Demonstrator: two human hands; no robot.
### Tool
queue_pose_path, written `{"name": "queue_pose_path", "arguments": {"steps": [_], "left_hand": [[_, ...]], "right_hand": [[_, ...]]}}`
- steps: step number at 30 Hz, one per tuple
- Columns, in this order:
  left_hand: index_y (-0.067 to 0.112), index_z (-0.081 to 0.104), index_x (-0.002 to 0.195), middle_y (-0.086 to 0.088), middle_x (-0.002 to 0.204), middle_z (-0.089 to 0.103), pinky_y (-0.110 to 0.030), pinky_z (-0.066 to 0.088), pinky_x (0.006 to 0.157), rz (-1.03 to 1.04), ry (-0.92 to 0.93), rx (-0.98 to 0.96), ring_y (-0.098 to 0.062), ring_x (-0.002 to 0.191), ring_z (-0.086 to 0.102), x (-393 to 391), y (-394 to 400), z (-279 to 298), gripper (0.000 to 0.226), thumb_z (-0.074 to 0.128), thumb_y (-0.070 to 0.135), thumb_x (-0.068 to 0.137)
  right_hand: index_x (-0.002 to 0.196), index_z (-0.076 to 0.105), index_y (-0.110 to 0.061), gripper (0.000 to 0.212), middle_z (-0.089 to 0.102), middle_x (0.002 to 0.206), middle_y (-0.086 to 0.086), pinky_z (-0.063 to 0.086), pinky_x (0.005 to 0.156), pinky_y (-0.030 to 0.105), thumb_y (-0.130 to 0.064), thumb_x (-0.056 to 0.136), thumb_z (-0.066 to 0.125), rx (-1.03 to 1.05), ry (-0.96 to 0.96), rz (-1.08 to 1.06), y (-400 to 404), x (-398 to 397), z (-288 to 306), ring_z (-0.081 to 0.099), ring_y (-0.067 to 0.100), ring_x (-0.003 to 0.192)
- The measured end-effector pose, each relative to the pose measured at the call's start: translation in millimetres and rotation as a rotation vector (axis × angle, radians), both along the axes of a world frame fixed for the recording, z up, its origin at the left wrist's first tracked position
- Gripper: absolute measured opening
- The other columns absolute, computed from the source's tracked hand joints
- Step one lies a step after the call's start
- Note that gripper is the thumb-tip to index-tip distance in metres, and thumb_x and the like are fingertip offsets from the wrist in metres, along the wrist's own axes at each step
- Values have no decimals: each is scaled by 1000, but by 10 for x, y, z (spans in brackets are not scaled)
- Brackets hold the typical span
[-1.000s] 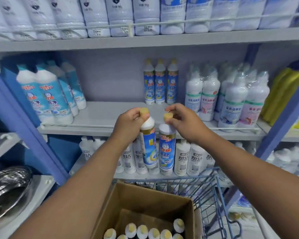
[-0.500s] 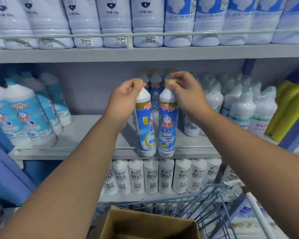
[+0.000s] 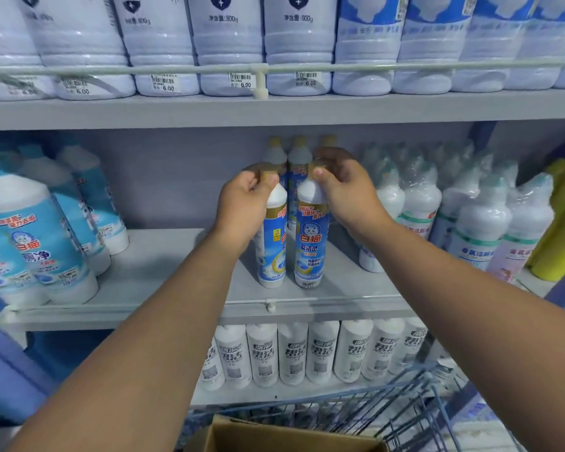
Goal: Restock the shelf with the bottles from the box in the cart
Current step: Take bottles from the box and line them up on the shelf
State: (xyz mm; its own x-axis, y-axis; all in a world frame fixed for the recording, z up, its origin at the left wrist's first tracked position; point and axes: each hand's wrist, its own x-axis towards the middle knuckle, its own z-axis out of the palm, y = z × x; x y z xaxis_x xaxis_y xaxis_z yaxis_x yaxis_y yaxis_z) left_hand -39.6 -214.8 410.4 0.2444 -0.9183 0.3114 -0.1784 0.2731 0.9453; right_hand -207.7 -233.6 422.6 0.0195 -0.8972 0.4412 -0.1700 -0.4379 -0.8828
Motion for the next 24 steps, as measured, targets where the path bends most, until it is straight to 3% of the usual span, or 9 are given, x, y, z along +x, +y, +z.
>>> {"name": "queue_pose_path", "arguments": {"steps": [2,5,9,12,14,16,20,22,24], "left_hand": [[22,70,92,1,94,75,-29,56,74,31,19,-2,-13,86,71,38,-64,-26,6,65,24,94],[27,72,94,9,92,75,-23,54,74,13,-5,-64,-5,83,70,72,-108,-68,7,66,24,92],[33,63,118,14,106,71,-25,56,81,54,-110,-25,-2,95,68,110,-60,-257,31,69,42,88],[43,55,116,16,115,66,-30,57,78,81,-192,62,-5,95,68,149,56,-647,51,76,57,72],[38,56,115,13,116,65,-32,57,79,107,-291,146,-9,95,68,157,97,-907,60,82,57,65],[28,57,115,8,115,66,-31,54,80,127,-359,219,-11,95,67,143,93,-1076,58,86,46,67],[24,60,108,4,109,69,-36,56,80,131,-412,245,-15,92,67,115,4,-1174,48,86,40,71],[24,60,111,4,110,68,-35,56,81,127,-417,236,-15,94,67,104,-61,-1184,49,86,39,72],[24,60,113,4,112,68,-36,56,83,121,-419,222,-16,96,67,97,-141,-1192,49,85,39,73]], "right_hand": [[123,58,-22,28,69,114,1,56,90,49,-14,96,54,25,2,-8,-58,12,-48,66,15,105],[127,56,-19,31,69,114,1,53,95,44,-18,96,54,24,-11,-20,-141,13,-76,65,14,106],[125,56,-28,36,67,118,-11,52,98,37,-45,93,59,60,138,-17,-69,-56,-317,62,2,108],[137,47,-28,65,62,127,-12,51,98,33,-56,82,68,111,105,-19,18,-120,-746,60,2,114],[139,44,-27,75,58,130,-9,52,96,33,-54,76,74,143,203,-71,54,-128,-1060,58,3,114],[133,48,-27,70,57,125,-7,52,93,31,-44,74,80,172,307,-116,100,-97,-1281,57,6,110],[116,58,-23,53,58,106,-8,39,73,6,-27,71,86,148,380,-177,113,-16,-1416,56,7,95],[113,59,-21,49,58,103,-8,37,69,7,-24,72,86,142,380,-198,57,20,-1420,55,7,92],[113,59,-20,47,60,105,-4,42,76,18,-23,73,84,148,396,-210,-39,53,-1419,57,11,95]]}}
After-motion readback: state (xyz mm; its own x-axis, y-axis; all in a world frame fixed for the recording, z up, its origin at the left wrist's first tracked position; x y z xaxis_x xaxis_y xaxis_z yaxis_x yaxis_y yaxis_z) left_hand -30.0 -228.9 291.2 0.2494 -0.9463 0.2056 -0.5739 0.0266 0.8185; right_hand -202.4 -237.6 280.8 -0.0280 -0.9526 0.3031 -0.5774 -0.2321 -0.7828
